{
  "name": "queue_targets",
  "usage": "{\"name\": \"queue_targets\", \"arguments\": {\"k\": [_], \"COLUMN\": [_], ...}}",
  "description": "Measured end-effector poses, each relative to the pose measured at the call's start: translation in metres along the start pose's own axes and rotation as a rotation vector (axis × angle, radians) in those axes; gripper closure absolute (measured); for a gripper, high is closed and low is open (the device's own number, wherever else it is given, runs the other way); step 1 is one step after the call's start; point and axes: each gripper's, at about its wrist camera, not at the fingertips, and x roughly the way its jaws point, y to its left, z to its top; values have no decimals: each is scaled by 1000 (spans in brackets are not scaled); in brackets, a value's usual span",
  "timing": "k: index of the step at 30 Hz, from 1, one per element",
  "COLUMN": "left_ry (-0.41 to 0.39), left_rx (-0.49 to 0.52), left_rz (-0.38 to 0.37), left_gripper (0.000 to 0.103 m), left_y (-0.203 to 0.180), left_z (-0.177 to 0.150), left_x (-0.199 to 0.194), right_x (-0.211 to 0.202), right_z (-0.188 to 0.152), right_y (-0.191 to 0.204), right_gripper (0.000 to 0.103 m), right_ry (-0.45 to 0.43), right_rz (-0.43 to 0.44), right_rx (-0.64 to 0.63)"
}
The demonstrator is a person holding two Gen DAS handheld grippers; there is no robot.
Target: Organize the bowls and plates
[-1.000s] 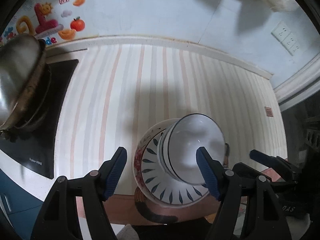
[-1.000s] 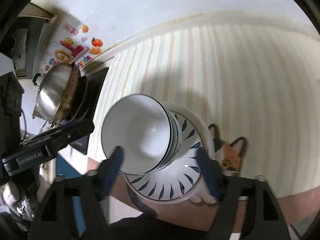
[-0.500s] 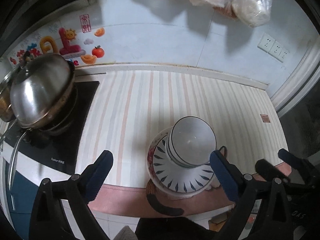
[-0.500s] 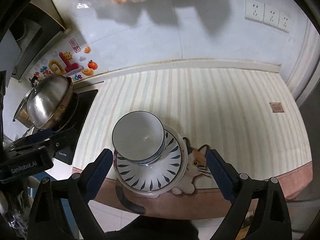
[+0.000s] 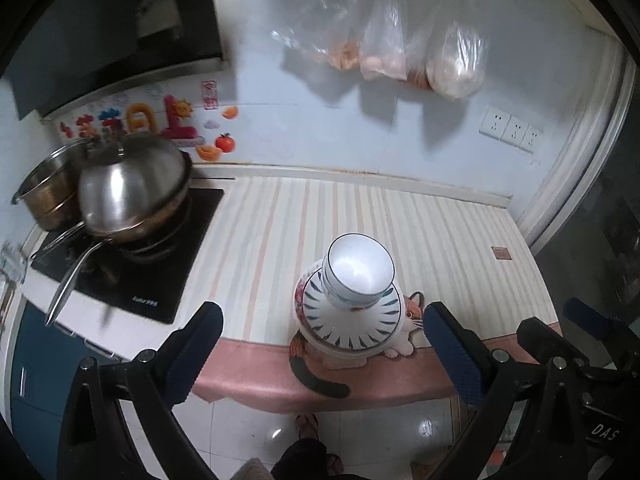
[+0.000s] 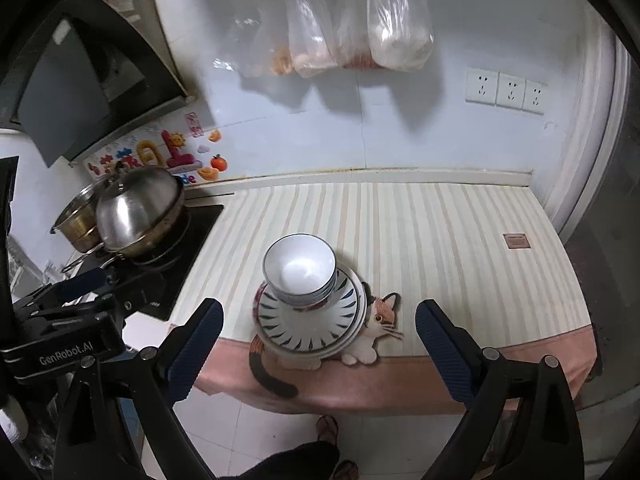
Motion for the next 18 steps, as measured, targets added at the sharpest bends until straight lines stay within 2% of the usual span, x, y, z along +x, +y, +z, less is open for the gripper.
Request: {"name": "queue_targets", "arguments": {"k": [10,18], "left_ry": [-23,-61], "left_rx": [6,29], "left_rz": [46,60], "left_gripper": [0,0], "left_y": [0,3], "left_z": [-42,-51], "left_x": [-64,-92], "right_x": [-76,-109], "right_z": [-40,-54], "right_y": [13,25], "right_gripper": [3,3], "right_ry": [-50,-85], "right_rz": [-1,-35], "right_rx": [-22,-22]}}
